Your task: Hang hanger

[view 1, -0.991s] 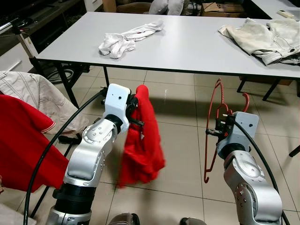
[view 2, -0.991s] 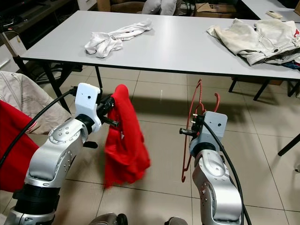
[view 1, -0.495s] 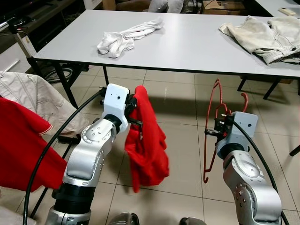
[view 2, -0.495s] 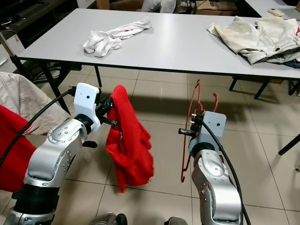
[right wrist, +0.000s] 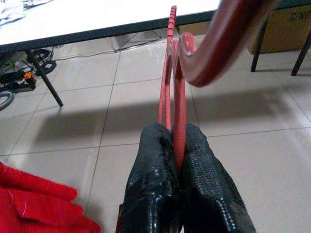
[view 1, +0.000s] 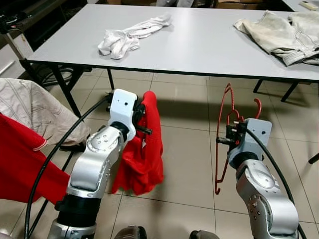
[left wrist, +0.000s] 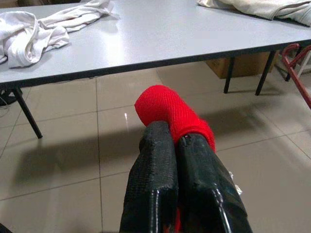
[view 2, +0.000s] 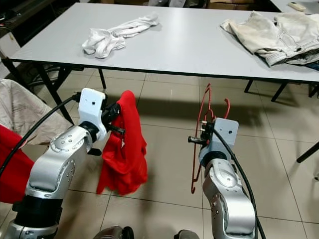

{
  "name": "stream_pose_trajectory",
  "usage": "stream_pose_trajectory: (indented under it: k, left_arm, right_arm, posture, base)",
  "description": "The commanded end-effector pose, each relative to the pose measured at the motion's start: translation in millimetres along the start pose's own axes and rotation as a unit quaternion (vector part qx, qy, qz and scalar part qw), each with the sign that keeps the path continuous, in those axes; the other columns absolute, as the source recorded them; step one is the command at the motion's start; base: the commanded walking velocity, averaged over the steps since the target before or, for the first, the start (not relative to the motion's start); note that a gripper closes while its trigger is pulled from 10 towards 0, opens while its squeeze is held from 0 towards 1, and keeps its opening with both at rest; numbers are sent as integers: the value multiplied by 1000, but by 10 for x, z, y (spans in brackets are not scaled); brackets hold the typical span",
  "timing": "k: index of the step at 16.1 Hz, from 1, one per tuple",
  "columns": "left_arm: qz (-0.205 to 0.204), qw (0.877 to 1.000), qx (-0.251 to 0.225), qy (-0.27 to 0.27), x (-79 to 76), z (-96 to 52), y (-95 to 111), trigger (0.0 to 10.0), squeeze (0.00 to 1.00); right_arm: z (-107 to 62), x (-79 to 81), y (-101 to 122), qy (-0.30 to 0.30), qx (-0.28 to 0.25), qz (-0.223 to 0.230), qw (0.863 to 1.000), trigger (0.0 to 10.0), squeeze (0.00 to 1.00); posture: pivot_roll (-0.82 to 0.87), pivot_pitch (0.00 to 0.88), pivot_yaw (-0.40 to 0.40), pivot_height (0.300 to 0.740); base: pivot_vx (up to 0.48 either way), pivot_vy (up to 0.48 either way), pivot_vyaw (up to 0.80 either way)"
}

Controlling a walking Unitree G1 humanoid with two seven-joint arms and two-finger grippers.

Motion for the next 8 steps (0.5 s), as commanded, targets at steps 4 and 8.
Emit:
stream_pose_trajectory:
  k: [4,8]
  left_arm:
    - [2,1000,-23,4,34,-11,136,10000,0]
    - [1,1000,-26,4,46,-1,151,10000,0]
  right_arm:
    - [-13,55,36,20,-4,-17,1000,10000,0]
    - [-6,135,40,37,-6,-31,999,10000,0]
  posture:
    - [-5,48,55,740]
    - [-5,43,54,740]
  base:
    - [0,0,0]
    - [0,0,659]
Point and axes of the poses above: a point about 5 cm out from each wrist's last joint towards the gripper, its own z axis pointing out of the wrist towards the gripper, its own y axis along the axis of the wrist's last joint, x = y × z, the point moved 3 cm from there along z, pointing out of the wrist towards the gripper, and after that the axes turned 6 degrees about z, right-handed, at the moved point
